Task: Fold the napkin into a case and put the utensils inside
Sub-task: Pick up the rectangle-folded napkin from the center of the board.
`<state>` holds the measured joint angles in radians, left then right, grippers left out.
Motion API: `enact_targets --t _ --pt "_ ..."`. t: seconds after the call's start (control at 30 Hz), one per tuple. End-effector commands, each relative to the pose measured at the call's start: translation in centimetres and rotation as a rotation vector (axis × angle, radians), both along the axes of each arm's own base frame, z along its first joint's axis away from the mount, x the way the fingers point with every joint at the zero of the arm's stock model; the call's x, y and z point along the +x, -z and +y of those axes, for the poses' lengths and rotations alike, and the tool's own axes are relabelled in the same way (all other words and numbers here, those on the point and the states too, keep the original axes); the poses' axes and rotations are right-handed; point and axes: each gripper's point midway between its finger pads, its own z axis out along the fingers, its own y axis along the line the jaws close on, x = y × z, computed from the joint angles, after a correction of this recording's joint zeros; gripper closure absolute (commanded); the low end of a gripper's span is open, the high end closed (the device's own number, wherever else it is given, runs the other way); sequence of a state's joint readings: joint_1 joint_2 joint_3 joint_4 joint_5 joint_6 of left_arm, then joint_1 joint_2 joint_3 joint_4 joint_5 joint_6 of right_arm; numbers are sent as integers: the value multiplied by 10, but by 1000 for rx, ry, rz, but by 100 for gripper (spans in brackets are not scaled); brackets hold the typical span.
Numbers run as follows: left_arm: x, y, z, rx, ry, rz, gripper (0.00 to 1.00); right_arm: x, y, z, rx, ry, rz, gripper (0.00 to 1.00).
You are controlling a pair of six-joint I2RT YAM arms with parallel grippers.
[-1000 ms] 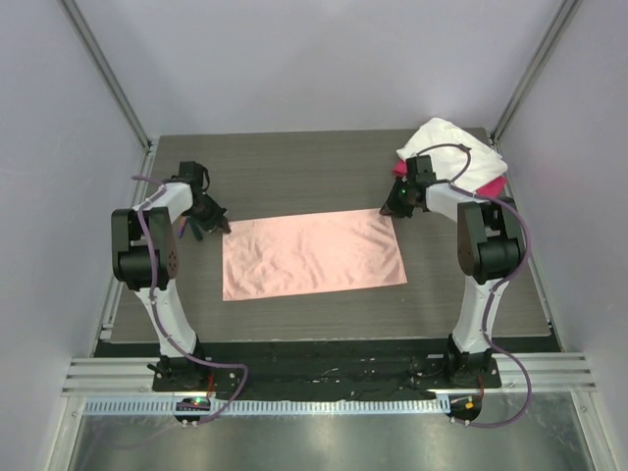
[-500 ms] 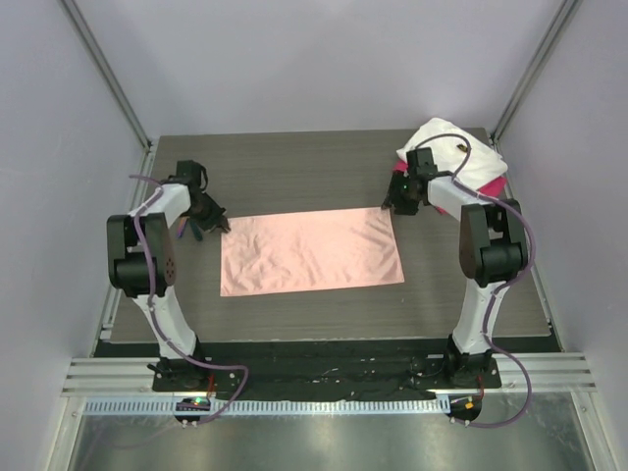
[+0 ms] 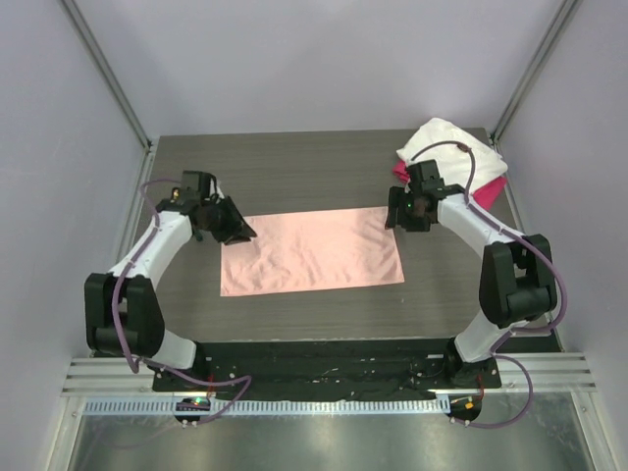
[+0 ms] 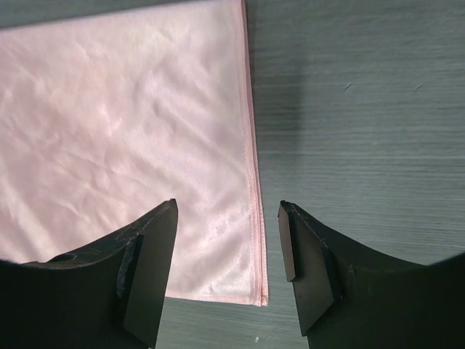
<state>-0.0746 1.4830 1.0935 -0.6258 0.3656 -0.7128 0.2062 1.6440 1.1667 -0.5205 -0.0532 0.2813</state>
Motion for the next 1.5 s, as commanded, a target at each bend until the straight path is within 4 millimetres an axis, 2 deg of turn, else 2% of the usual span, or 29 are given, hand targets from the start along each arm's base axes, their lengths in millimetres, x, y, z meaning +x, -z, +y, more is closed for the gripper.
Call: enact_targets --t 0.0,0.03,0.13,0.33,0.57,0.77,1.0,1.17,1.27,1.37,1.47 --pt "-30 -20 -50 -92 191 -56 71 -15 12 6 -58 -65 25 34" --pt "-41 -19 -61 -100 232 -49 70 -18 17 7 -66 -66 34 33" --pt "-56 -25 -76 -109 285 -76 65 -25 29 9 -77 -78 50 31" --pt "-65 -34 -76 -103 287 -124 55 -32 54 12 -140 -94 92 29" --pt "-66 -30 -78 -106 302 -110 54 -35 70 15 -165 -92 114 31" --pt "-65 -32 -78 -103 305 -116 55 -42 84 12 -172 -82 144 38" --pt "-63 -33 -75 -79 304 -117 55 -51 97 4 -202 -72 176 62" --pt "-62 -28 -77 -84 311 -102 56 -53 96 -7 -249 -54 161 76" --pt "-59 -27 -77 -80 305 -103 56 -50 88 -19 -268 -12 140 91" --pt "-56 -20 -75 -66 292 -89 56 -47 71 -36 -296 50 104 99" --pt "-51 -9 -75 -60 266 -72 57 -45 48 -51 -326 100 58 99"
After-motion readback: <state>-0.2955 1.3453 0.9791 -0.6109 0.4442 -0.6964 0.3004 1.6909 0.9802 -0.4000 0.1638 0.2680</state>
